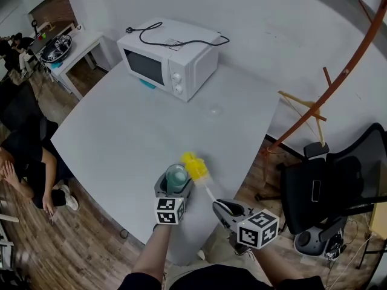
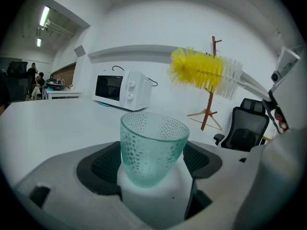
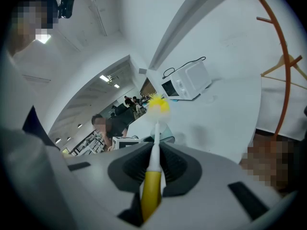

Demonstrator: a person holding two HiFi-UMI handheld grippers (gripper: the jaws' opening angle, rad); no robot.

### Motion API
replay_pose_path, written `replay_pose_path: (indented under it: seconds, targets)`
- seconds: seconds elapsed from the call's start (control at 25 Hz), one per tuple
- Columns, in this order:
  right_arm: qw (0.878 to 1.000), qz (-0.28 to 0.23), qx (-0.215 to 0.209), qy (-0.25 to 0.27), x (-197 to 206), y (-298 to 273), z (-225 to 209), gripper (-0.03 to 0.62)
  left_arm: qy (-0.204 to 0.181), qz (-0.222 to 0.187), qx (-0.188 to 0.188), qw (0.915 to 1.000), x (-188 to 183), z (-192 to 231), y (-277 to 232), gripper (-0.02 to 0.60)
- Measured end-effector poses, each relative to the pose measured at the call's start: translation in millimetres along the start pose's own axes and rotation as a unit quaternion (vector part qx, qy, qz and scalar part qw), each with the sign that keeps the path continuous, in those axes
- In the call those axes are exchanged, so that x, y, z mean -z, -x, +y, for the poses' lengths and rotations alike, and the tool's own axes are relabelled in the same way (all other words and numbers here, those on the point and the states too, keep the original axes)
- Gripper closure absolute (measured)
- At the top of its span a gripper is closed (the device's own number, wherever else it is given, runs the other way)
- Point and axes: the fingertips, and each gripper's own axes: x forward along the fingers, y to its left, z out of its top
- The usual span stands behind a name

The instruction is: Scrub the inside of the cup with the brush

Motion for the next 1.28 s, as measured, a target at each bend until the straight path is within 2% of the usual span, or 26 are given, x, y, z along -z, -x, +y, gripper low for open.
replay_pose_path:
  seconds: [0.6, 0.84, 1.28]
  targets:
    - [1.0, -0.01, -0.002, 0.02, 6.7, 11.2, 24.5, 0.542, -0.002, 0.009, -0.016, 0.9998, 6.1, 7.6, 27.4, 0.156]
    - [1.0, -0.015, 0.0, 0.02, 9.7, 17.6, 29.3, 0.542, 0.011, 0.018, -0.02, 0.9996, 12.3, 10.0, 34.2, 0.14]
    - [0.999, -0.021, 0.003, 0.023, 9.3, 19.6, 31.5, 0.542, 0.015, 0.024, -0.017, 0.9994, 17.3, 8.7, 41.2, 0.132]
